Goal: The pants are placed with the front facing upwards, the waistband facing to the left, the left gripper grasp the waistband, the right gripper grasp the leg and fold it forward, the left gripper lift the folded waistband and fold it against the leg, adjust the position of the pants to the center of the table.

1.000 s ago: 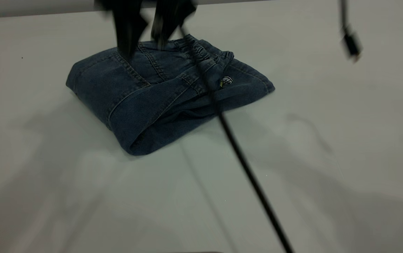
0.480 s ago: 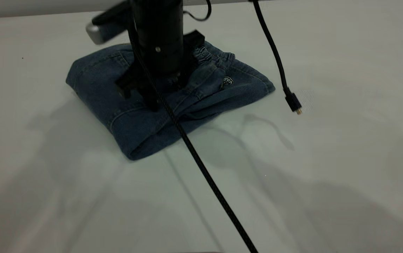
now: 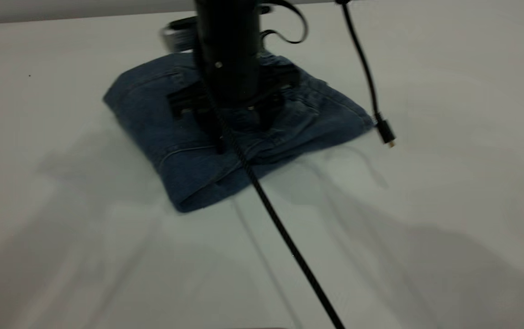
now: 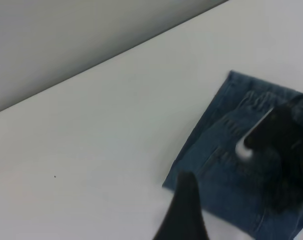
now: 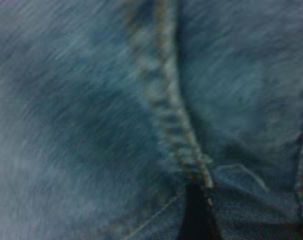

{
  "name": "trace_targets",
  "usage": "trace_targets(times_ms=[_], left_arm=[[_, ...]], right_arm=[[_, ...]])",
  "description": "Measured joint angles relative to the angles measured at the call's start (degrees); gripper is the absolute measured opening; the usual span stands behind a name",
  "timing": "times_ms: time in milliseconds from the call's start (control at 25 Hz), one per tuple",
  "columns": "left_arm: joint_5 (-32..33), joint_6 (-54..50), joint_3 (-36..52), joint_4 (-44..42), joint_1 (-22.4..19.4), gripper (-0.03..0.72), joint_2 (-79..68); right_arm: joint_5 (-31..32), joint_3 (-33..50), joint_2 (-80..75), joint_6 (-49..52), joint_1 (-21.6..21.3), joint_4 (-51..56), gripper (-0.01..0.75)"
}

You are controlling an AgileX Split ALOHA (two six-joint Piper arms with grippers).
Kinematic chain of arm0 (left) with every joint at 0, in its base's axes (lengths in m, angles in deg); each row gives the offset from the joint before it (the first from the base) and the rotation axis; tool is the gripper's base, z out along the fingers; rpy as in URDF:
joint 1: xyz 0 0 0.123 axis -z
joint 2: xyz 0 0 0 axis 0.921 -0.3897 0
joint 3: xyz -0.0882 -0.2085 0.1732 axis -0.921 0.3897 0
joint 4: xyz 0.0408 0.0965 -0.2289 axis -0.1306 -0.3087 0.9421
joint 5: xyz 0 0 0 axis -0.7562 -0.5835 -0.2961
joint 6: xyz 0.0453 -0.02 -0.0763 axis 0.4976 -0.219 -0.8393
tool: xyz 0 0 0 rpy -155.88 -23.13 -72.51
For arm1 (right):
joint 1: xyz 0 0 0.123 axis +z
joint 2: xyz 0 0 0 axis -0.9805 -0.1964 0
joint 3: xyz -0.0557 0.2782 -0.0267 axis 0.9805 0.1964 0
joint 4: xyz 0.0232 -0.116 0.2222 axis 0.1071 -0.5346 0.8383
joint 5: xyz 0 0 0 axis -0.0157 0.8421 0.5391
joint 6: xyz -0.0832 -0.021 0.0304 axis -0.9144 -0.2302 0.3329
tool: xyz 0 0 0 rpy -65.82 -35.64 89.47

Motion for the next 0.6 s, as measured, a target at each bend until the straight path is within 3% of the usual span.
trace_targets(times_ms=[320, 600], left_arm=[[0.06, 0.0, 0.0, 0.89, 0.0, 0.578, 0.0], [0.12, 0.15, 0.0, 1.49, 0.0, 0.578, 0.0]], right_arm=[[4.93, 0.0, 0.0, 21.52, -6.3, 3.84, 0.416], [4.95, 0.0, 0.06, 25.21, -6.83, 5.1, 0.416]])
